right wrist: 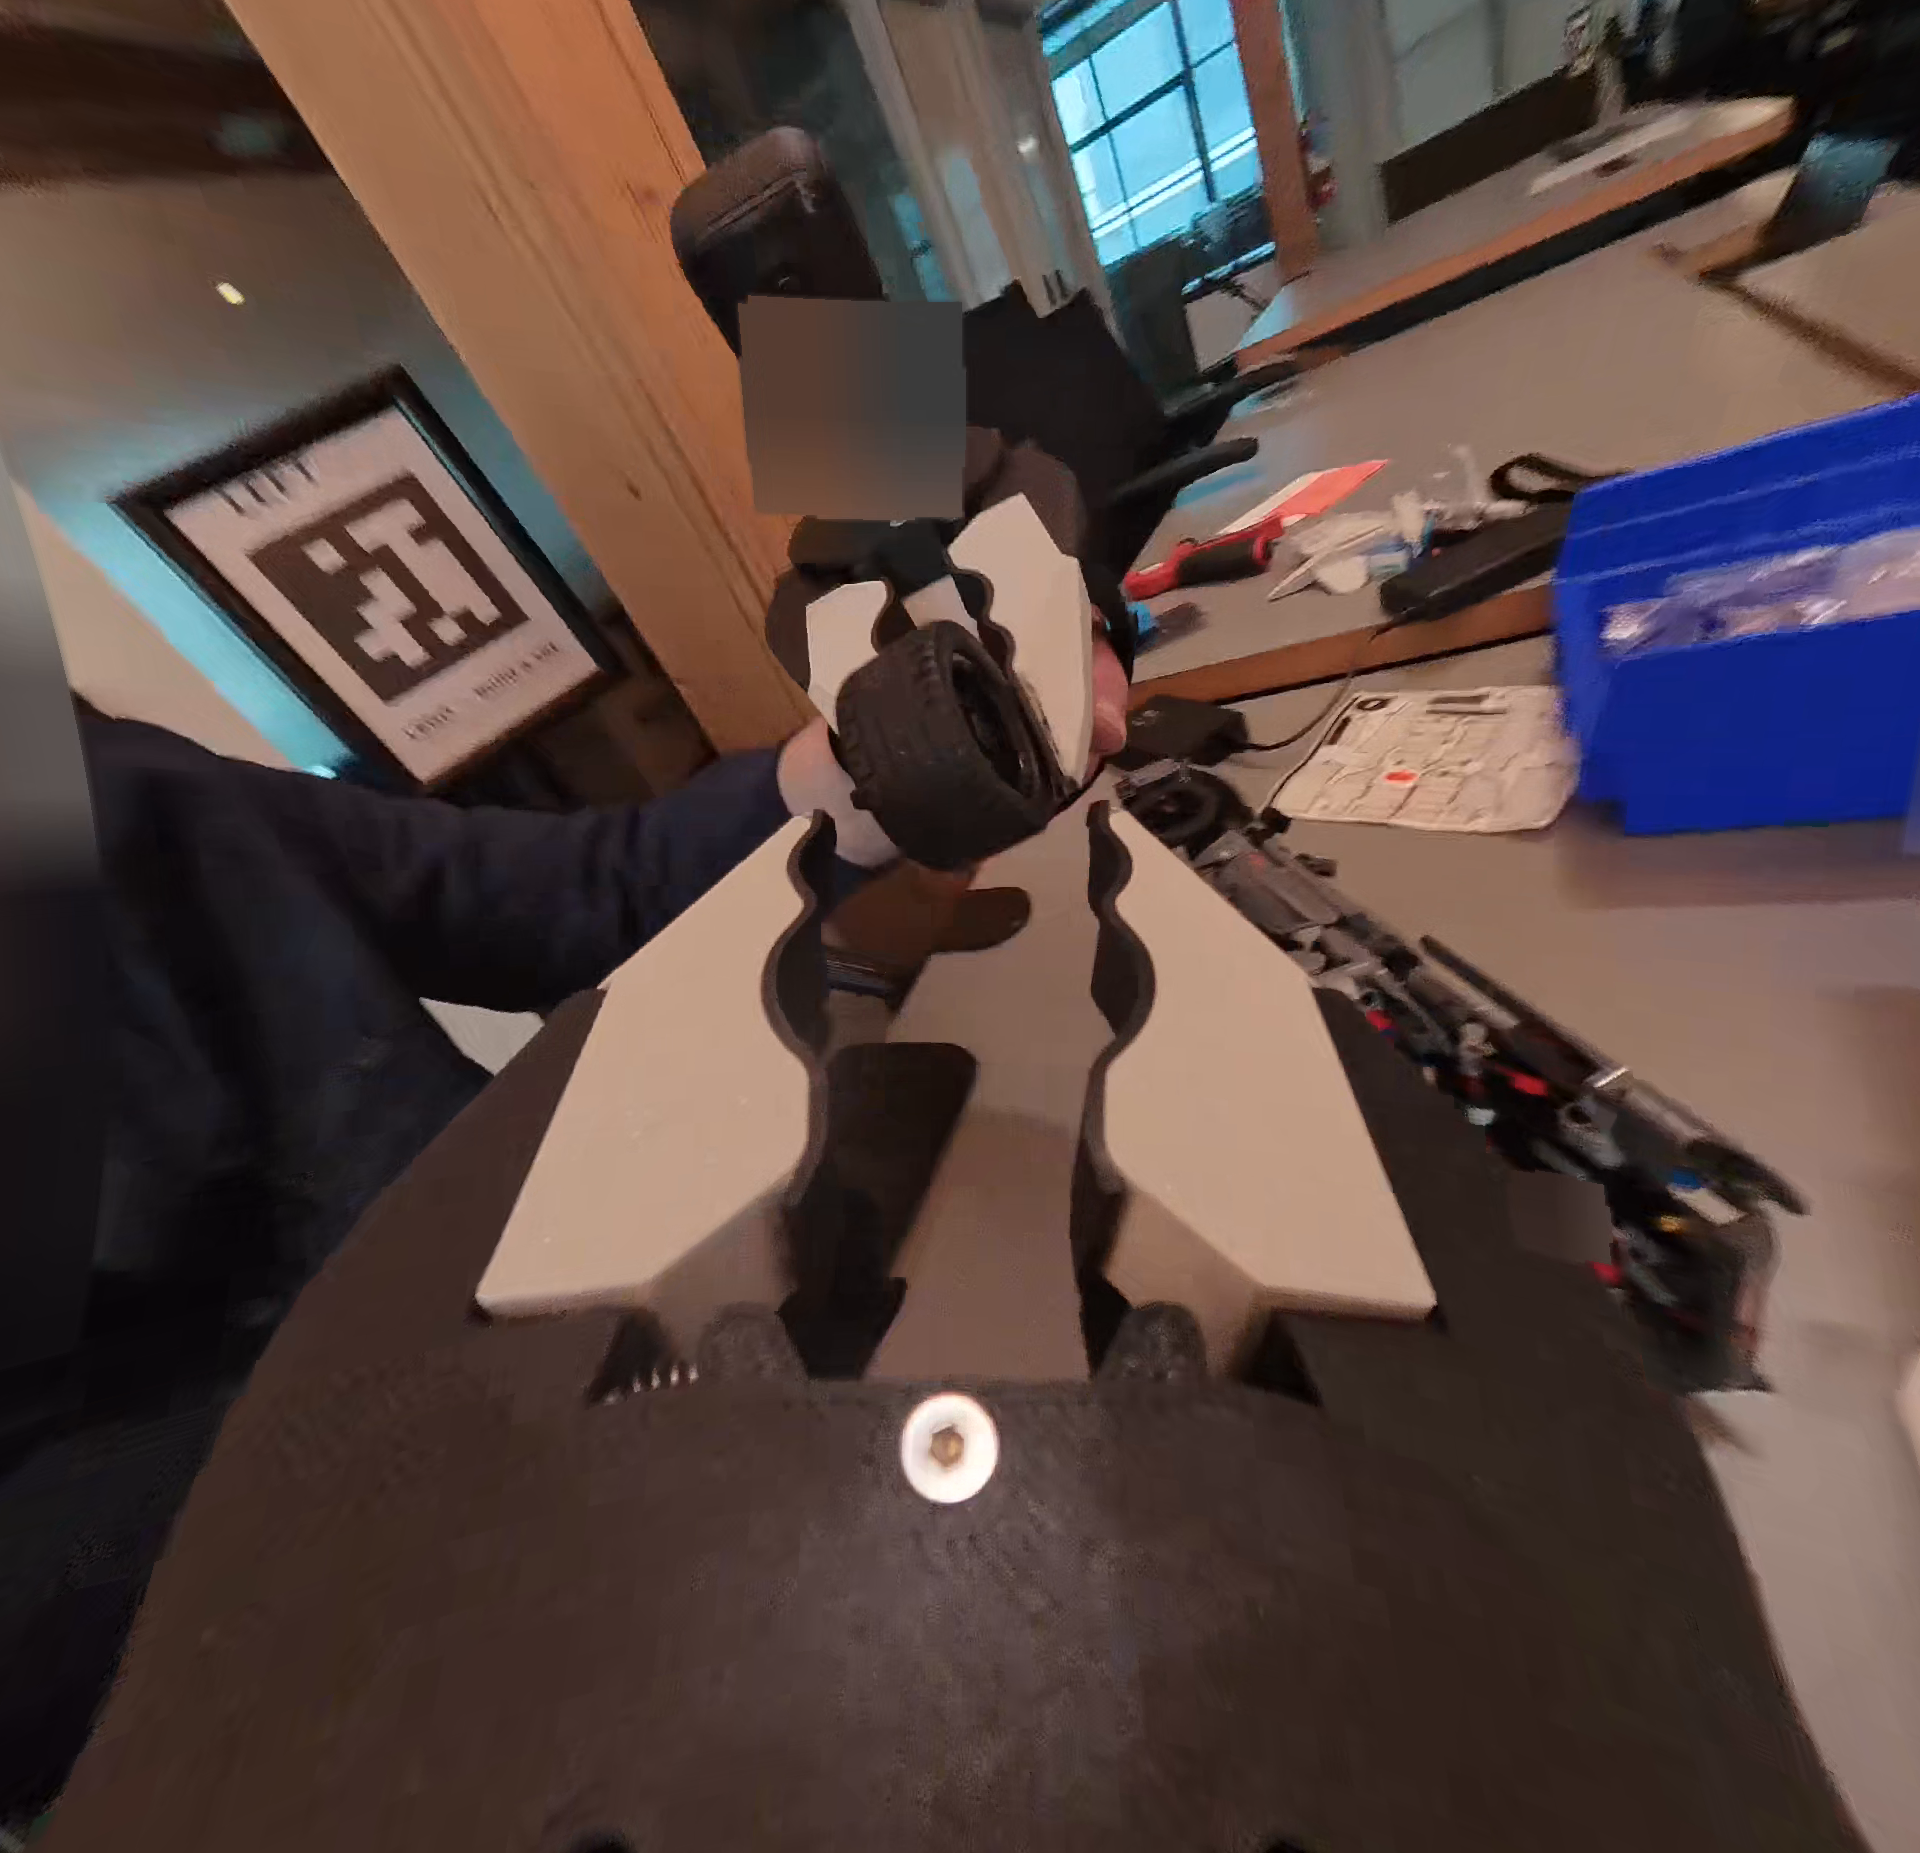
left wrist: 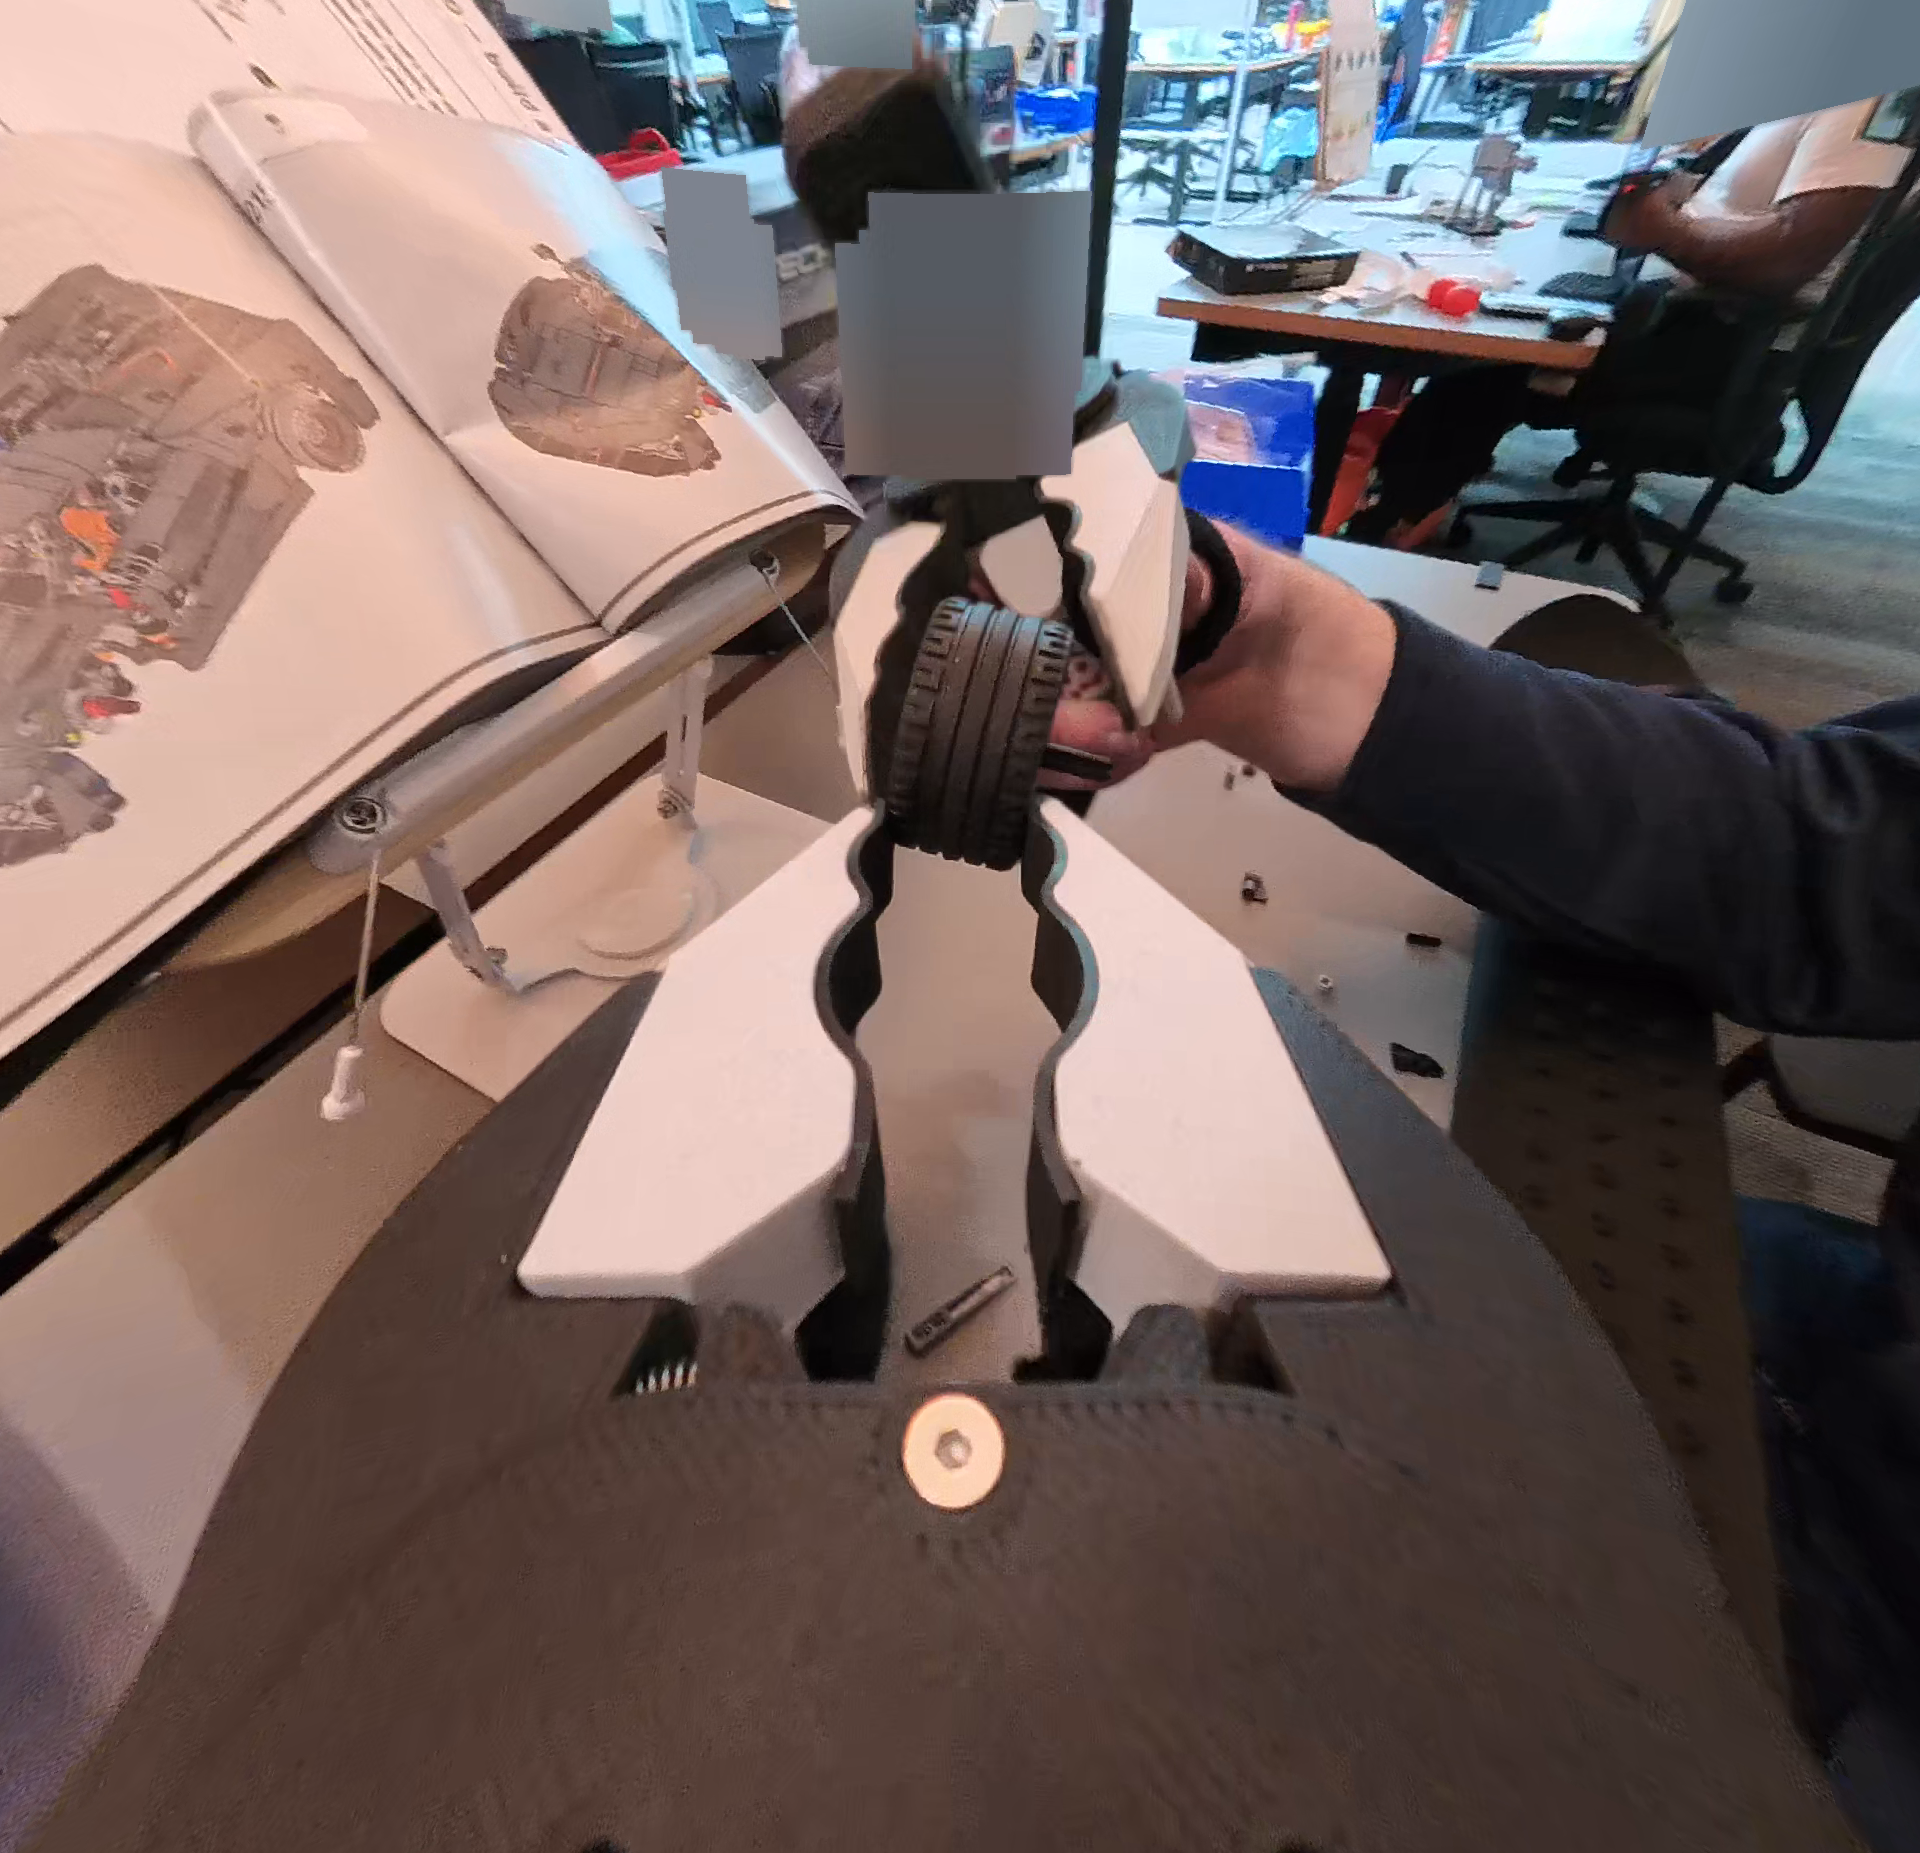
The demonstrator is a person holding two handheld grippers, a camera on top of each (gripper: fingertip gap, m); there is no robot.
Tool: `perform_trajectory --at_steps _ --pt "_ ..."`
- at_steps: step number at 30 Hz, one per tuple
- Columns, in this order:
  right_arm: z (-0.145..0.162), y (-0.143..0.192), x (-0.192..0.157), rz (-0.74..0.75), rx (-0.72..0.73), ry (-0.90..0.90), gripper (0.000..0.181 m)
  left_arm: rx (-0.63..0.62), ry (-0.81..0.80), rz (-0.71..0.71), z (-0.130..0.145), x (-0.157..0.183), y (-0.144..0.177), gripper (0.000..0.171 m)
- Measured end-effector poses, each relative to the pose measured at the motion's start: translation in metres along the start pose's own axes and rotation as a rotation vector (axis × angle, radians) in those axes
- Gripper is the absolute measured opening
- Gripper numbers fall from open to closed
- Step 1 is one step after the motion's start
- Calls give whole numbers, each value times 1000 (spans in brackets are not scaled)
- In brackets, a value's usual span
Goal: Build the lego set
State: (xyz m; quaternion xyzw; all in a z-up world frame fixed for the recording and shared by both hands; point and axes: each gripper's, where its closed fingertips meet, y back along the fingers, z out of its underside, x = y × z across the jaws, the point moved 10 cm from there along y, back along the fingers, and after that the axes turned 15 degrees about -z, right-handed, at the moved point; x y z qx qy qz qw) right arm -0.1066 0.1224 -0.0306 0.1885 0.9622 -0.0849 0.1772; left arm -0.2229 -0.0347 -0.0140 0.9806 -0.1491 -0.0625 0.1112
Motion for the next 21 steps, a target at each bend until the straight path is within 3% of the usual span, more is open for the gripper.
perform_trajectory --at_steps 5,17,21 --pt "-2 -4 -7 142 -101 113 28 -57 26 -8 3 0 -6 22" --pt "1 2 5 -73 86 -112 24 27 140 104 1 -2 -3 22" --pt "1 2 5 -50 83 -100 25 35 141 94 1 -2 -3 22"
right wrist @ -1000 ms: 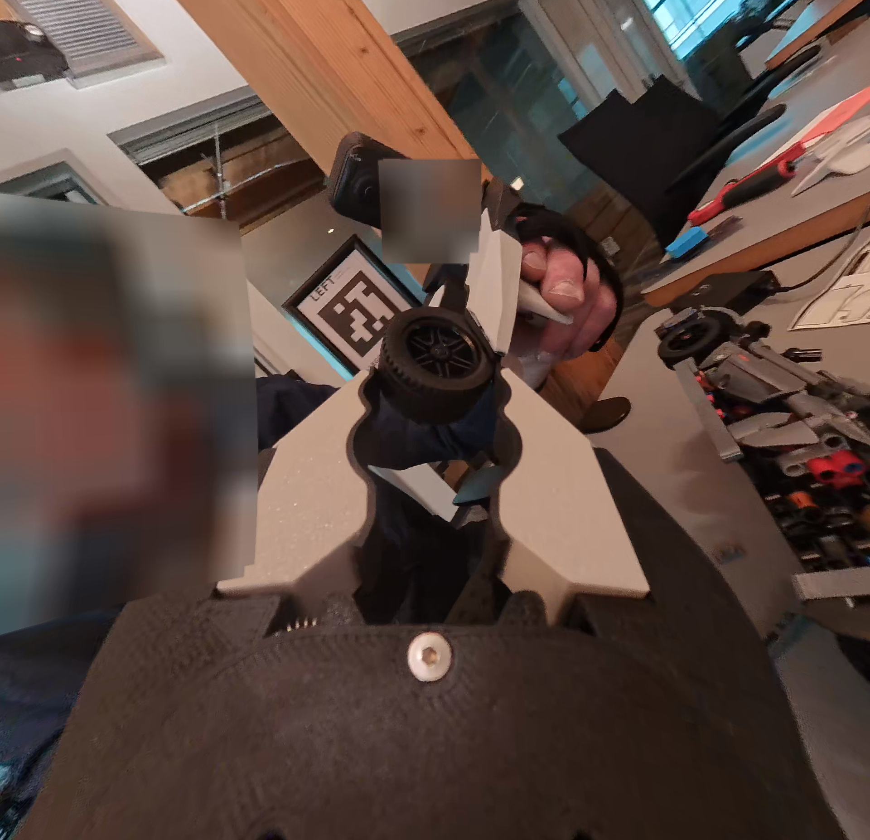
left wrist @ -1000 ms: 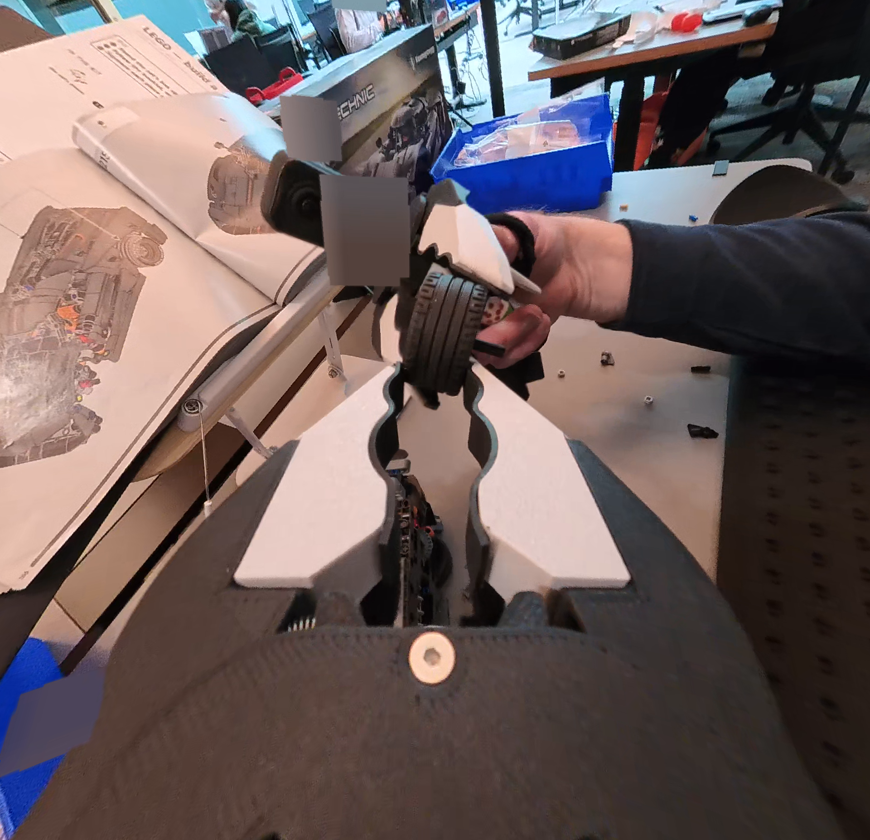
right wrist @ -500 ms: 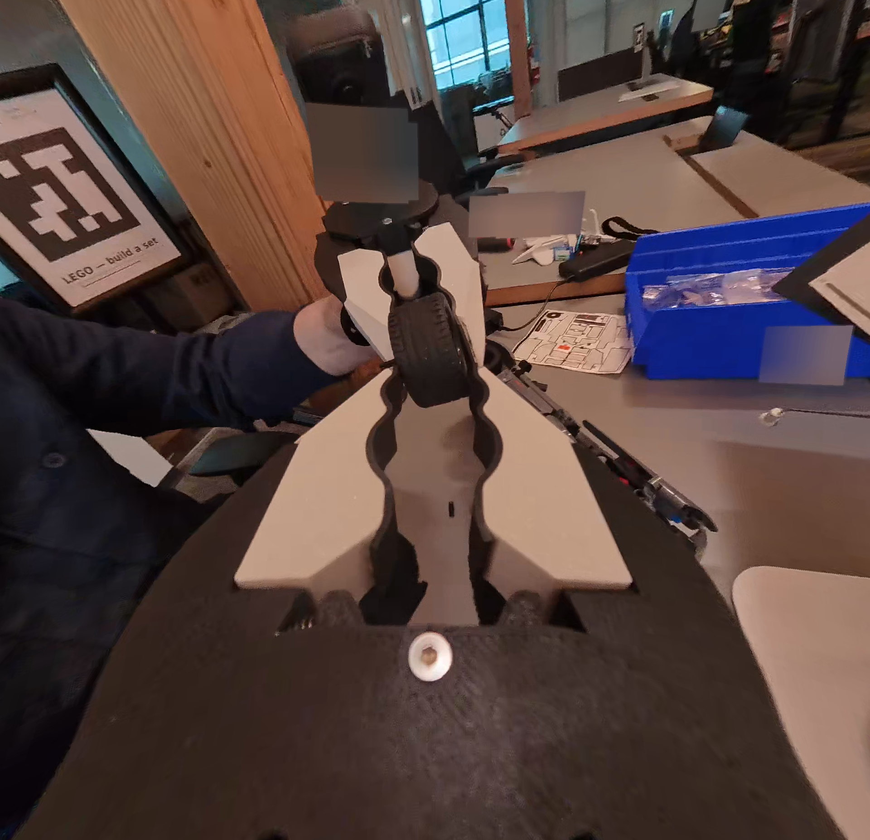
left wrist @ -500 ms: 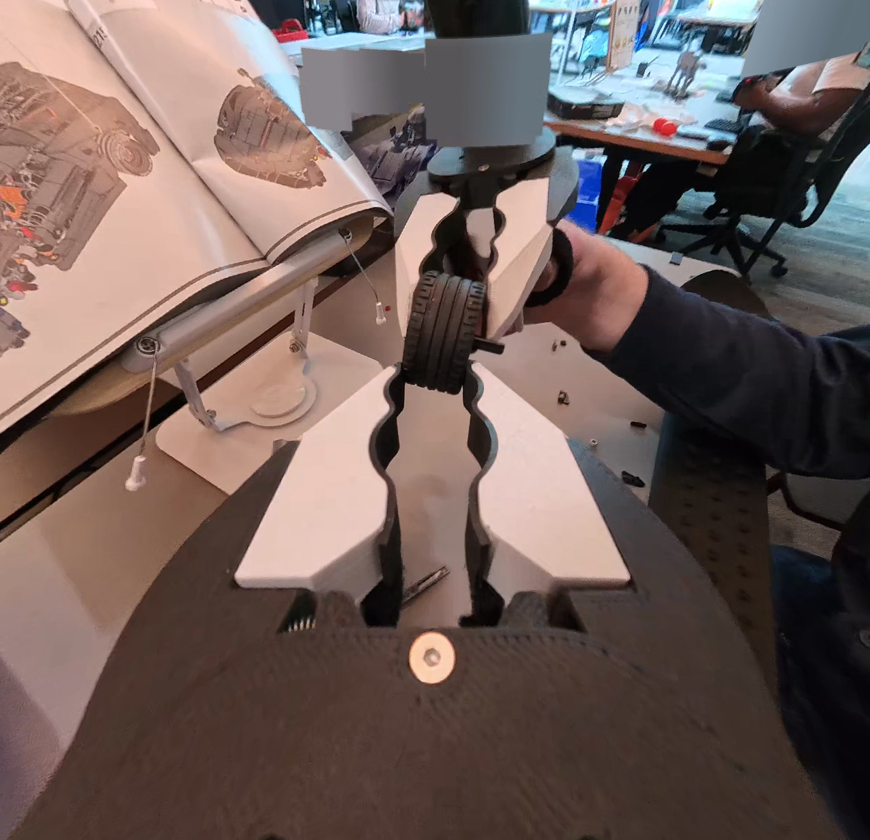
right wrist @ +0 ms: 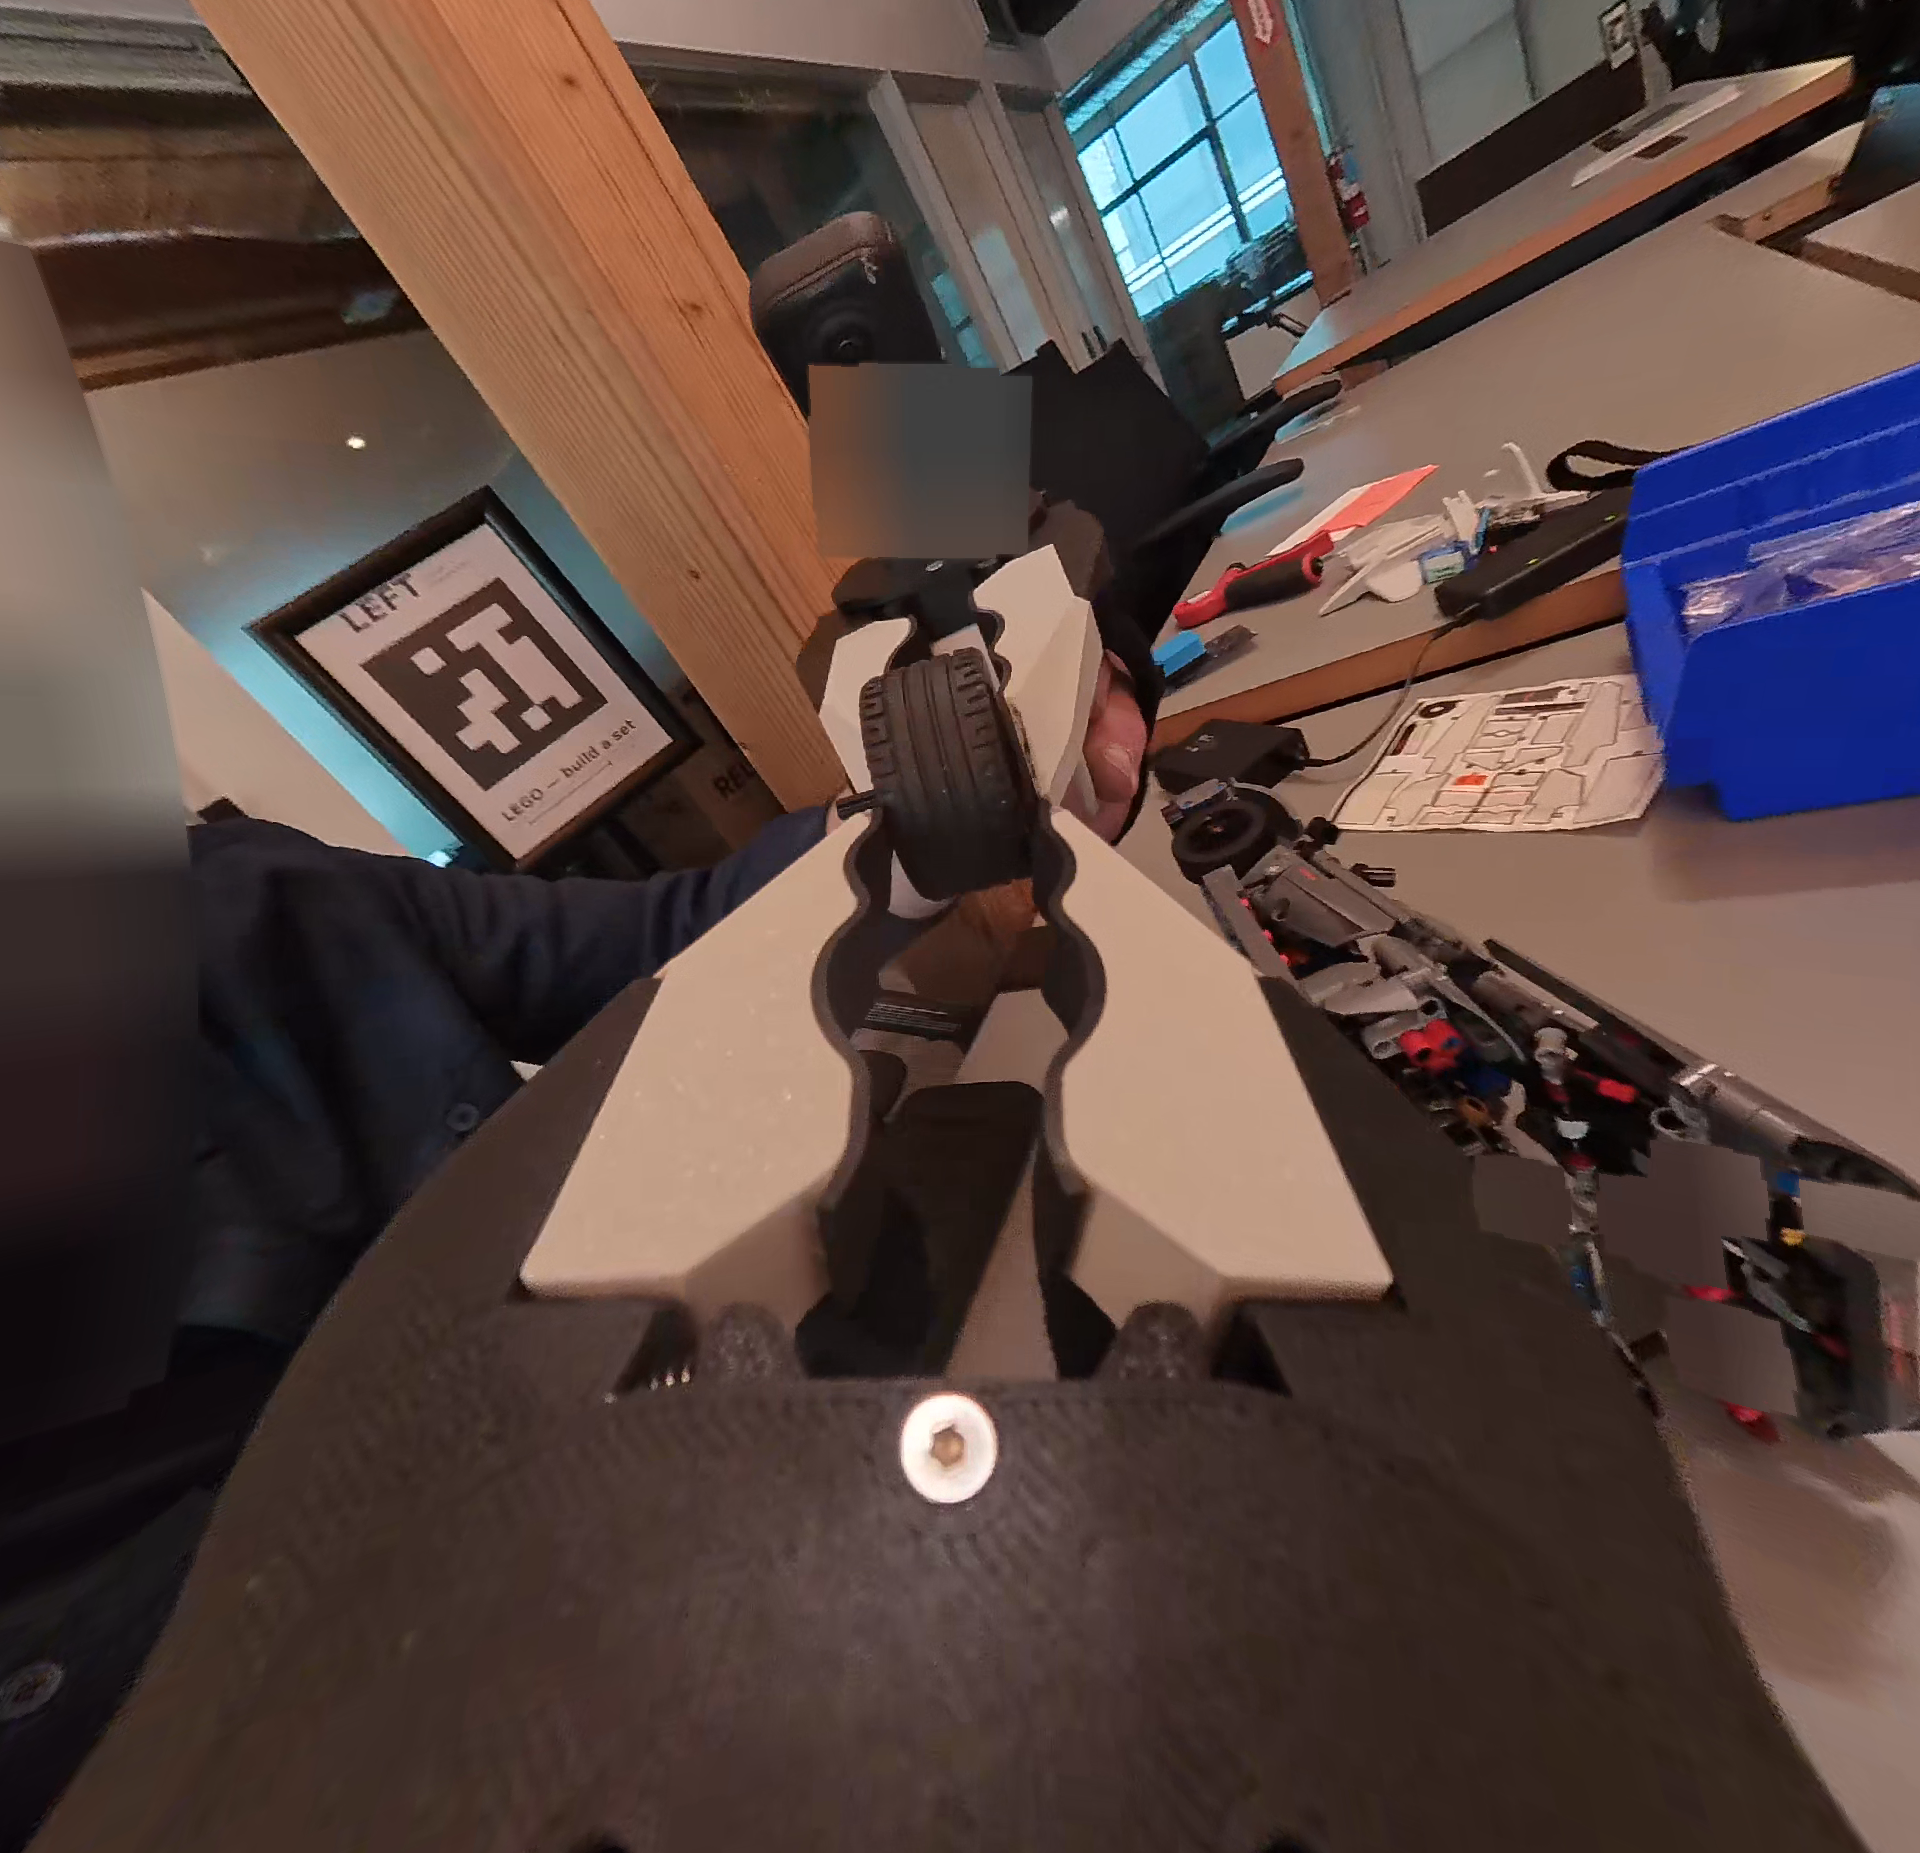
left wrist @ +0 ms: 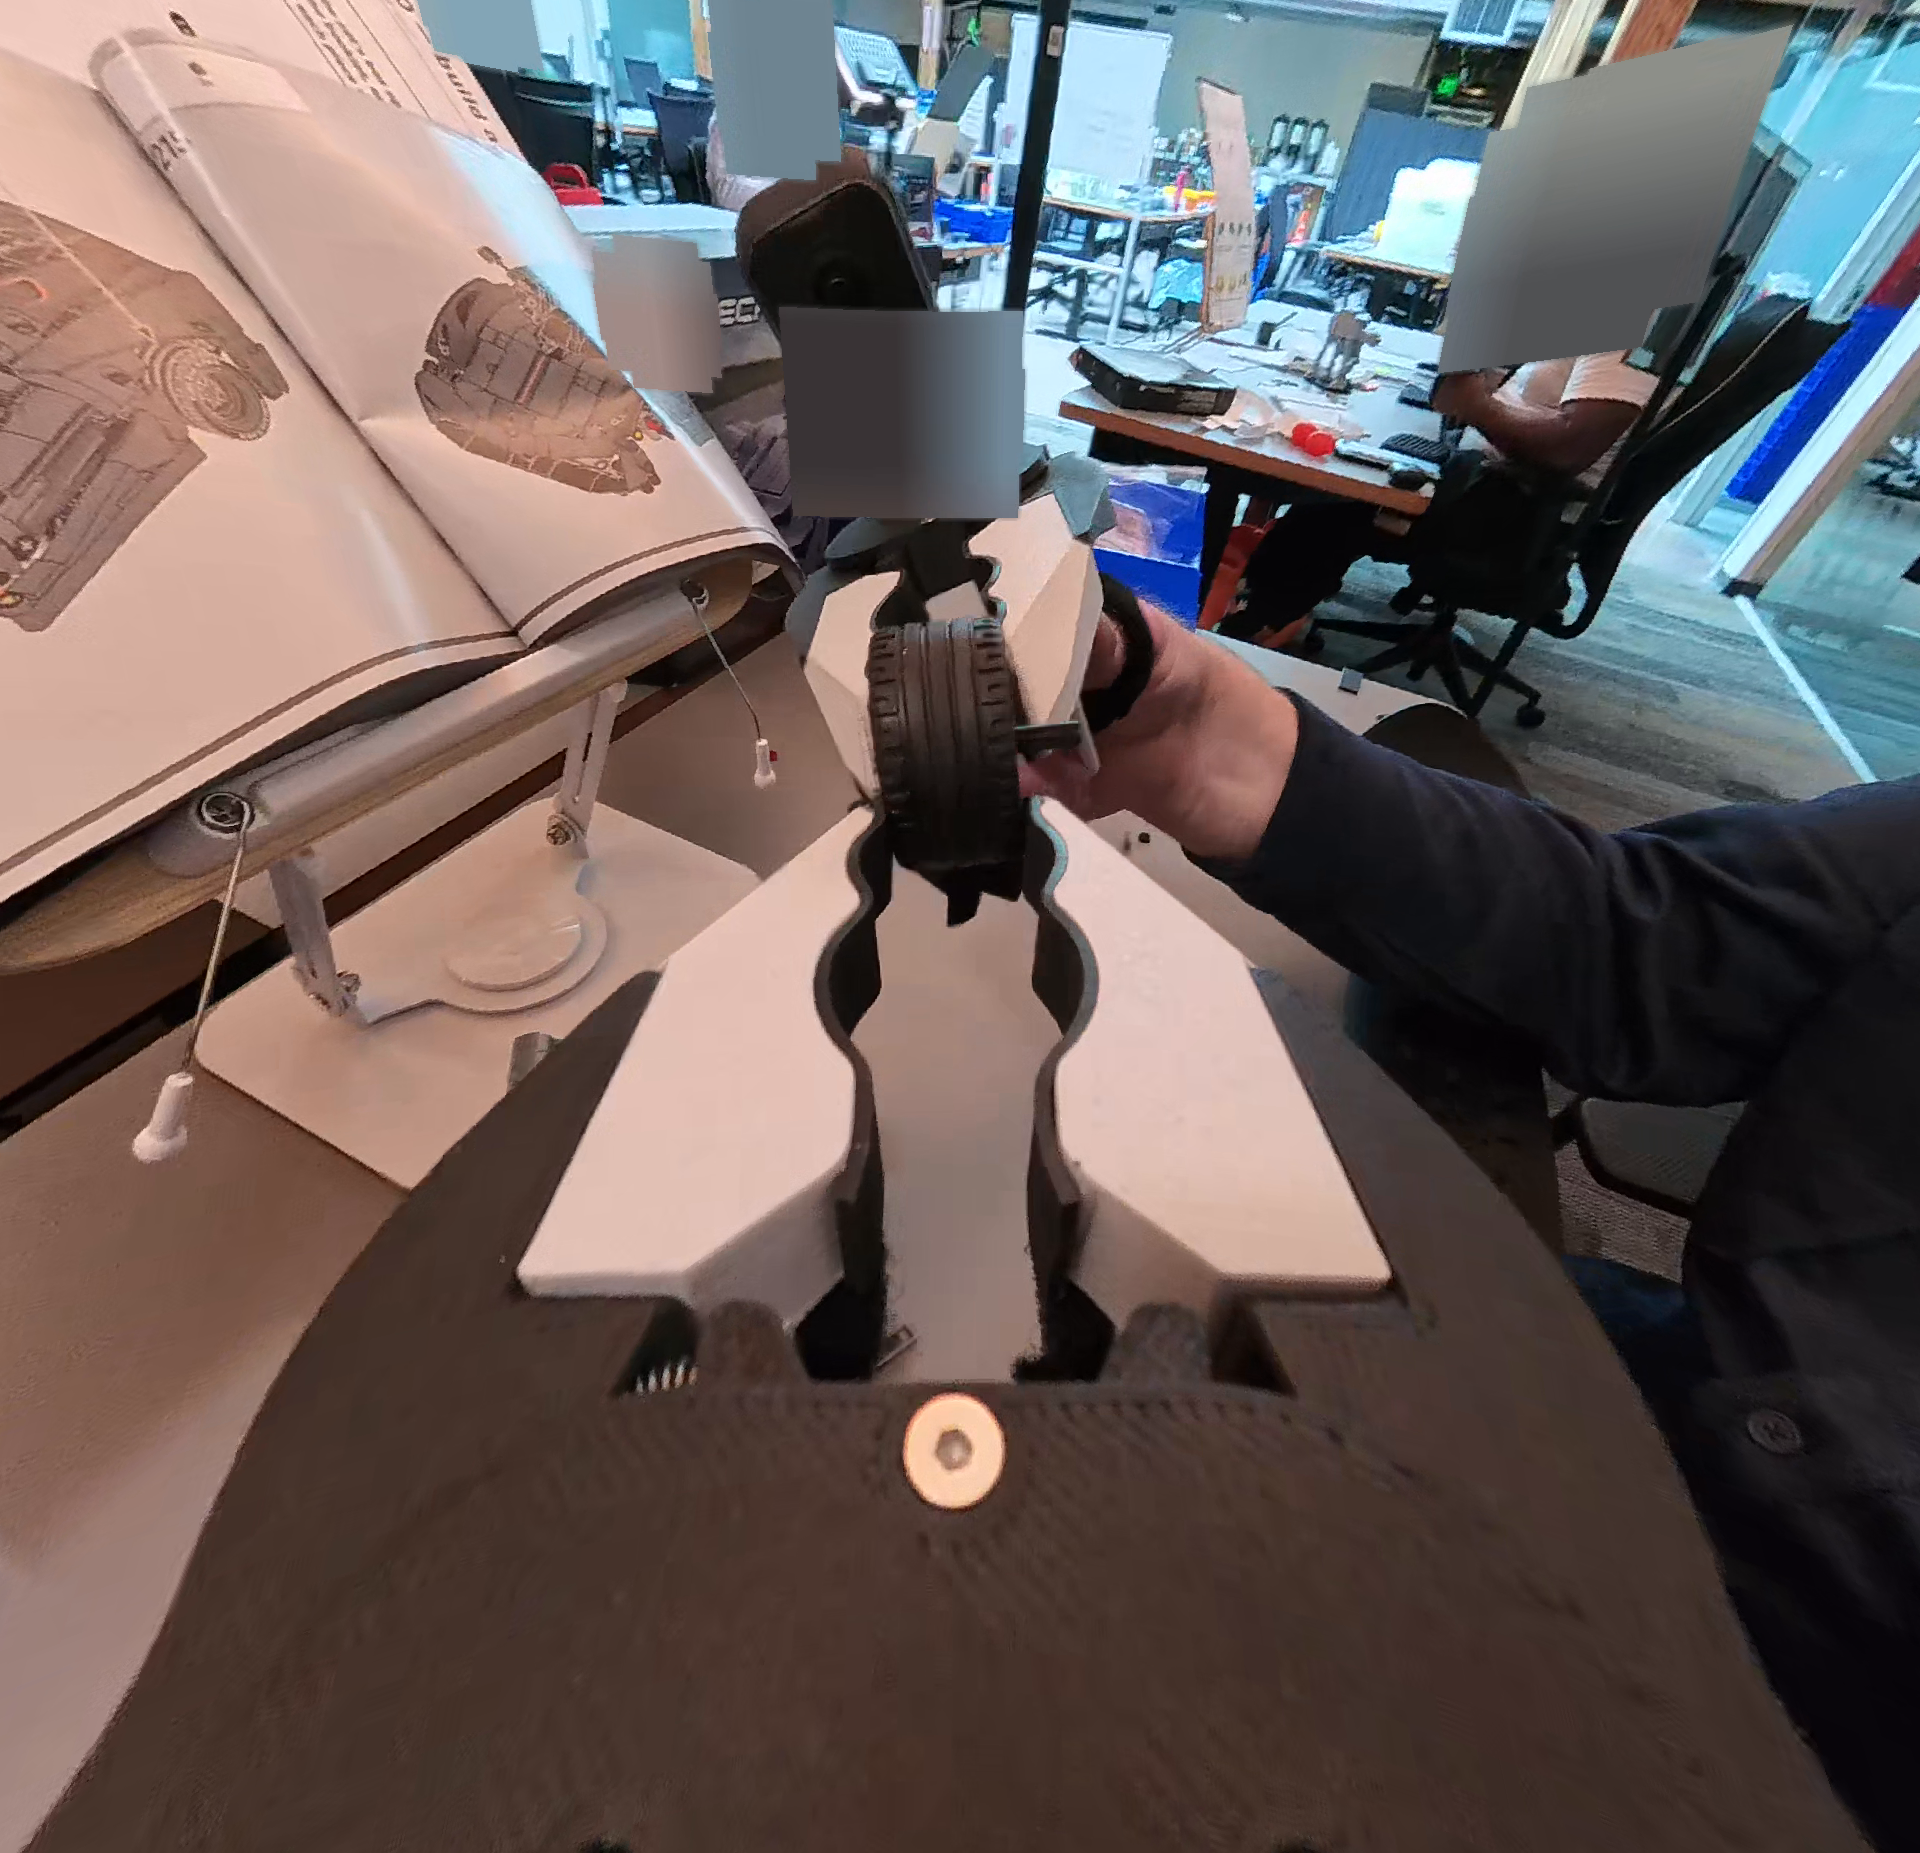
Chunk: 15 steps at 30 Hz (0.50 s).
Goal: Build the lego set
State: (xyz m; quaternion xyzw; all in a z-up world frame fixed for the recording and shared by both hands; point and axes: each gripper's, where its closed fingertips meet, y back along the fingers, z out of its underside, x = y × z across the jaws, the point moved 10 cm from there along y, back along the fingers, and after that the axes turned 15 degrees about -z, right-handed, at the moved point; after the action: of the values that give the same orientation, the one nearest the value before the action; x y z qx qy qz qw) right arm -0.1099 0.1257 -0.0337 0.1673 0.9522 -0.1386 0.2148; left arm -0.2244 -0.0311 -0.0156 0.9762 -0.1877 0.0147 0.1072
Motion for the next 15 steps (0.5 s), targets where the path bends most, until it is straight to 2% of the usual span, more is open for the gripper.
perform_trajectory --at_steps 4,7,10,15 --pt "-8 5 -11 190 -50 187 32 -5 5 -59 0 -1 -1 21" --pt "-15 4 -33 386 -145 470 33 -6 73 -109 1 -9 0 21" --pt "-13 -8 -52 563 -323 729 25 1 161 -116 3 -18 2 21" --pt "-6 -39 -55 722 -532 929 12 13 245 -68 3 -20 1 21"
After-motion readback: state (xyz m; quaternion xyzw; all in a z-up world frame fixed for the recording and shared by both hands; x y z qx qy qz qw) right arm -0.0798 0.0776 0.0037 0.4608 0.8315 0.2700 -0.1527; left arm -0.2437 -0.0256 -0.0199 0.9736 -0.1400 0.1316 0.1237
